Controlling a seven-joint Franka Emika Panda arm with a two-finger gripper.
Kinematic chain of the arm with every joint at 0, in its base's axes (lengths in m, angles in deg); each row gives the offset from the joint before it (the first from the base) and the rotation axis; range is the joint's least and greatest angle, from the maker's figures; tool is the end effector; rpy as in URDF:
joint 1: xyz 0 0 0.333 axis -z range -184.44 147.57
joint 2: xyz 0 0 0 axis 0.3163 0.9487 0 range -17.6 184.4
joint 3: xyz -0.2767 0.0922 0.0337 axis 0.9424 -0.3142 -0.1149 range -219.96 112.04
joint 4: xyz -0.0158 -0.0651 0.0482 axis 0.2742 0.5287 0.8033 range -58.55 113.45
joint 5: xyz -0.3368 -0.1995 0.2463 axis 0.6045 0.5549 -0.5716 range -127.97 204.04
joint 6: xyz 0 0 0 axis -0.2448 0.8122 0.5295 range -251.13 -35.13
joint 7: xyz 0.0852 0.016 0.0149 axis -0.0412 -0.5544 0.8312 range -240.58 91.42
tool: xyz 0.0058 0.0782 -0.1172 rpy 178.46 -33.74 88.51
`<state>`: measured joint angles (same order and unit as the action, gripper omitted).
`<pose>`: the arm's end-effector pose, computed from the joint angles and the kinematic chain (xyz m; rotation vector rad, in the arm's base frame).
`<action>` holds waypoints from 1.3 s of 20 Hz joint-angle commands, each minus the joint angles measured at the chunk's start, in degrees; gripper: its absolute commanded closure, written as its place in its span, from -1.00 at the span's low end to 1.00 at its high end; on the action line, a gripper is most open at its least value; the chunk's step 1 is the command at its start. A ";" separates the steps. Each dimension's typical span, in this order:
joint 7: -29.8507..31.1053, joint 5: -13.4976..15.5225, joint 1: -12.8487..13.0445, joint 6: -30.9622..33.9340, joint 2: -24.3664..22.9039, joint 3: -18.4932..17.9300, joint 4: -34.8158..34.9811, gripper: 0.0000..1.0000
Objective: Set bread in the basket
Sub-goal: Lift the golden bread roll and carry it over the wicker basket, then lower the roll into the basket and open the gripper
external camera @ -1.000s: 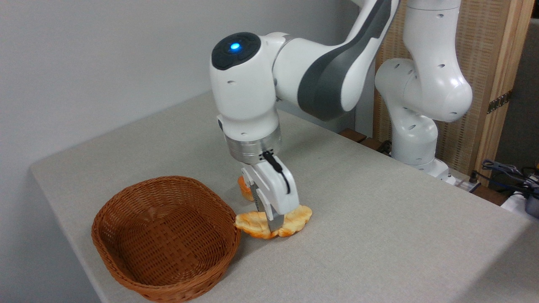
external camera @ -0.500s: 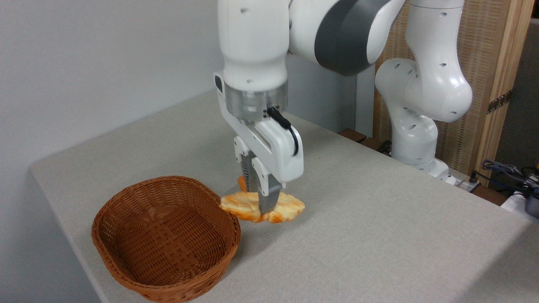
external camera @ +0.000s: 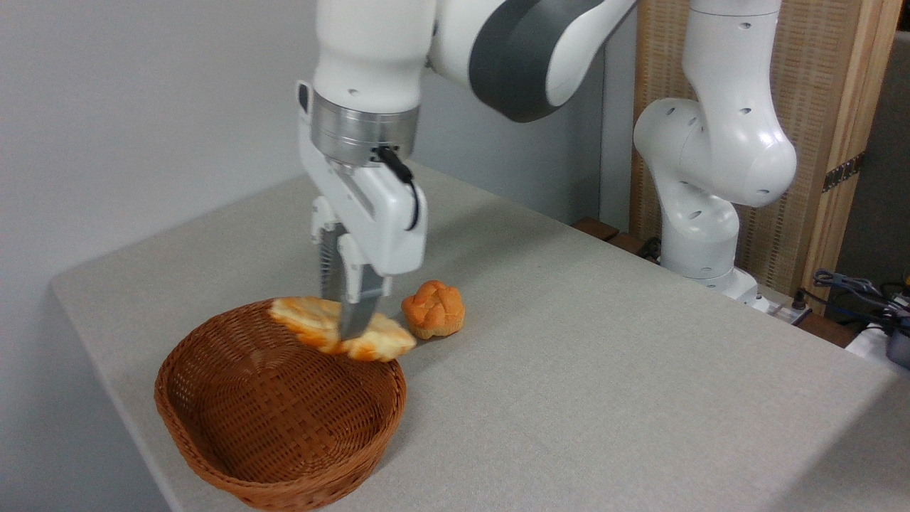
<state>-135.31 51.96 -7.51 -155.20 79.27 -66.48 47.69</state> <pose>0.6397 0.0001 0.4686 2.6895 -1.3601 0.4784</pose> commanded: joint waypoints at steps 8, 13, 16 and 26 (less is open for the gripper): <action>0.53 0.93 0.05 -8.28 3.34 1.44 -0.82 -1.00; 0.53 0.66 0.14 -8.28 3.87 1.44 -0.82 -1.00; 0.62 0.66 0.14 -8.28 3.78 1.44 -0.81 -1.00; 0.62 0.66 0.05 -8.20 3.78 1.44 -0.82 -1.00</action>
<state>-135.07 52.01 -7.47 -162.96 82.80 -65.09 47.64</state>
